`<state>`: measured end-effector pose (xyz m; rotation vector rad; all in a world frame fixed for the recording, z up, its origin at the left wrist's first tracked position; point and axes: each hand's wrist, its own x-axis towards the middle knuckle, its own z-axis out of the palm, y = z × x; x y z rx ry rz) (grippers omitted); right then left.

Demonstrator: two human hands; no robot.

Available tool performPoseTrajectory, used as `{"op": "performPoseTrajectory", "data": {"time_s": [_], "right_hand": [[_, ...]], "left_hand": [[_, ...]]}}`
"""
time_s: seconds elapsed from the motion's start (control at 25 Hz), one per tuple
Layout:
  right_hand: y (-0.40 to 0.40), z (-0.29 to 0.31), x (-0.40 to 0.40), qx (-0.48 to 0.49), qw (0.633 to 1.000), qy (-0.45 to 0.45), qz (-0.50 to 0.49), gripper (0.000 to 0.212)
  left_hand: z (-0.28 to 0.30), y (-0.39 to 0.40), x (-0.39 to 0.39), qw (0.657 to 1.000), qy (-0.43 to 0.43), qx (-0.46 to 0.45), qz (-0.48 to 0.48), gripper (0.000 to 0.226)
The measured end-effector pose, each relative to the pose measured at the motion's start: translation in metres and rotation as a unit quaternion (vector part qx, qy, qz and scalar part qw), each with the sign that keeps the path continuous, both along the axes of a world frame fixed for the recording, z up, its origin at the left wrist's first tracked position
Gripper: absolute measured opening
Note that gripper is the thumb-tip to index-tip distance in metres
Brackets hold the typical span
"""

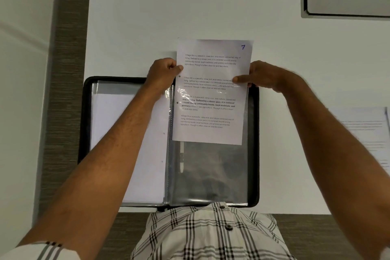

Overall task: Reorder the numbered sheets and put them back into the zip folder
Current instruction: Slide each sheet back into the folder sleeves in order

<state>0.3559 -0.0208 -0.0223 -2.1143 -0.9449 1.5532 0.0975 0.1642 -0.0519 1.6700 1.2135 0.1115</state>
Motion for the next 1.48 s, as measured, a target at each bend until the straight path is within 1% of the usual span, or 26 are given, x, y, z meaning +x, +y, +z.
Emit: {"op": "performPoseTrajectory", "data": {"time_s": [0.08,0.16,0.24,0.32,0.36,0.48,0.56,0.6,0.72,0.92,0.96,1.08,1.16,1.32,1.48], "right_hand": [[0.001,0.001,-0.001,0.023,0.999,0.006,-0.030,0.022],[0.001,0.001,-0.002,0.069,0.994,0.013,-0.082,0.025],[0.002,-0.001,-0.001,0.097,0.989,0.005,-0.109,0.027],[0.002,-0.003,0.000,0.101,0.990,-0.004,-0.103,0.025],[0.002,-0.003,0.000,0.099,0.991,-0.003,-0.095,0.023],[0.001,-0.002,-0.001,0.090,0.994,-0.004,-0.066,0.021],[0.001,-0.002,-0.001,0.077,0.996,-0.017,-0.046,0.021],[0.002,-0.003,-0.002,0.067,0.997,-0.022,-0.038,0.020],[0.002,-0.003,-0.003,0.044,0.998,-0.027,-0.027,0.017],[0.005,-0.004,-0.006,0.109,0.992,-0.026,-0.061,0.018],[0.006,-0.006,-0.007,0.114,0.991,-0.029,-0.060,0.017],[0.006,-0.007,-0.008,0.106,0.993,-0.031,-0.039,0.013],[0.006,-0.005,-0.009,0.097,0.994,-0.032,-0.030,0.011],[0.003,-0.003,-0.014,0.119,0.992,-0.043,-0.012,0.025],[0.000,-0.001,-0.018,0.129,0.991,-0.028,-0.004,0.025]], "left_hand": [[-0.001,-0.001,-0.002,1.000,0.017,0.004,-0.022,0.026],[0.000,-0.001,-0.005,0.998,0.032,-0.007,-0.057,0.025],[0.001,0.001,-0.006,0.993,0.062,-0.007,-0.098,0.024],[0.002,0.003,-0.005,0.991,0.068,-0.014,-0.114,0.022],[0.002,0.004,-0.004,0.993,0.053,-0.023,-0.106,0.020],[0.002,0.003,-0.002,0.999,-0.009,-0.034,-0.023,0.016],[0.002,0.001,0.000,1.000,-0.019,-0.015,0.019,0.006],[0.002,0.000,0.001,1.000,-0.015,-0.007,0.025,0.006],[0.002,0.000,-0.001,0.999,0.020,0.018,-0.017,0.012],[0.008,0.005,-0.005,0.988,0.091,0.046,-0.120,0.006],[0.008,0.007,-0.004,0.988,0.083,0.040,-0.121,0.005],[0.005,0.005,-0.005,0.996,0.008,0.009,-0.083,0.017],[0.002,0.003,-0.006,0.997,-0.017,0.012,-0.069,0.020],[0.001,0.000,-0.010,0.993,0.001,0.047,-0.107,0.029],[0.004,-0.003,-0.015,0.985,0.020,0.069,-0.159,0.033]]}}
